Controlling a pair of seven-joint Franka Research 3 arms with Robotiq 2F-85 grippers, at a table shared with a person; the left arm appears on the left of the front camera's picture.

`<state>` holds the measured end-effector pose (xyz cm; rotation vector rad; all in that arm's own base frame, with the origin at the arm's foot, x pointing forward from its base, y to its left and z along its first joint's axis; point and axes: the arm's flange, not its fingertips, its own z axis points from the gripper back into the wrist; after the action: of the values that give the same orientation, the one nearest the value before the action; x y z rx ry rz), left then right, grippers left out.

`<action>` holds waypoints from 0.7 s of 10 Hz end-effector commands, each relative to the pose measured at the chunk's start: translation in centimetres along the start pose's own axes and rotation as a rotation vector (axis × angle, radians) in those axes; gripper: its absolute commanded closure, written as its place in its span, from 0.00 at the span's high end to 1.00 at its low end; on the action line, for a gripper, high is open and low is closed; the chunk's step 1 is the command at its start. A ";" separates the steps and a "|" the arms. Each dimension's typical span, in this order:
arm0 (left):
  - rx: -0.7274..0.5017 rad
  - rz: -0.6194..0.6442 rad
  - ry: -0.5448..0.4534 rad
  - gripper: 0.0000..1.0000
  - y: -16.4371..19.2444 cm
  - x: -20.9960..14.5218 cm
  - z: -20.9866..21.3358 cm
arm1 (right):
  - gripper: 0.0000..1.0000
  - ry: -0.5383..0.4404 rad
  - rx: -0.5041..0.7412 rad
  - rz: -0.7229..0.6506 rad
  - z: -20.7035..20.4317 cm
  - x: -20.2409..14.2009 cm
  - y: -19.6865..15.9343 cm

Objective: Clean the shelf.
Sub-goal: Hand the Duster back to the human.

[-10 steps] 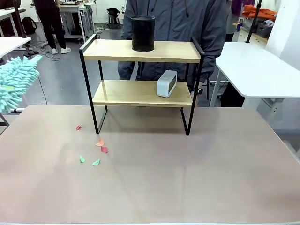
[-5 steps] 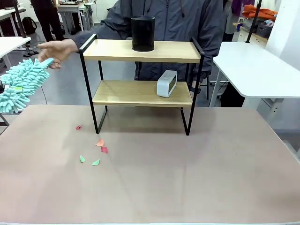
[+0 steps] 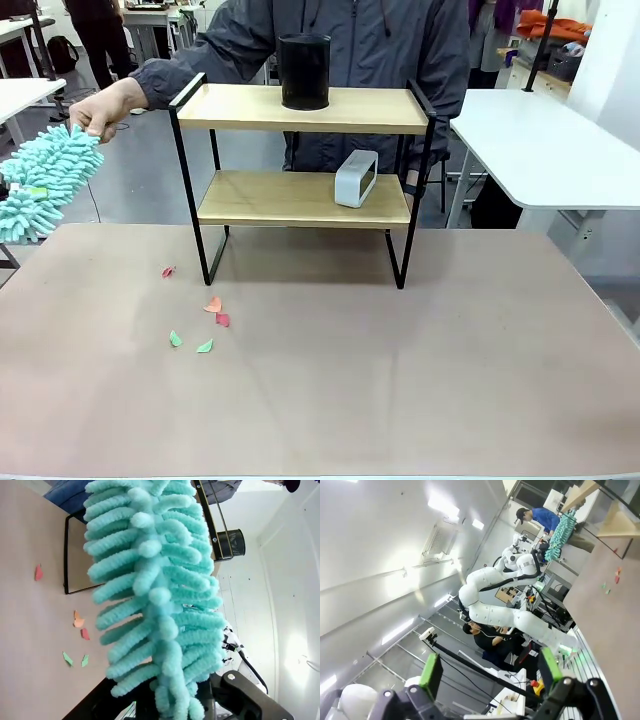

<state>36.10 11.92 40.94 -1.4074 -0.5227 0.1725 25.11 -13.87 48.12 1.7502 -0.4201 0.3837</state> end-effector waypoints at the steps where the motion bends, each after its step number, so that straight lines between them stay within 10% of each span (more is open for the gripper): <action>1: -0.004 -0.002 -0.007 0.00 -0.2 -0.3 0.1 | 1.00 0.023 -0.001 0.009 0.7 0.0 0.1; 7: -0.004 -0.002 -0.007 0.00 -0.2 -0.3 0.1 | 1.00 0.023 -0.001 0.009 0.7 0.0 0.1</action>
<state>36.10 11.92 40.95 -1.4074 -0.5228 0.1724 25.11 -13.87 48.12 1.7502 -0.4198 0.3838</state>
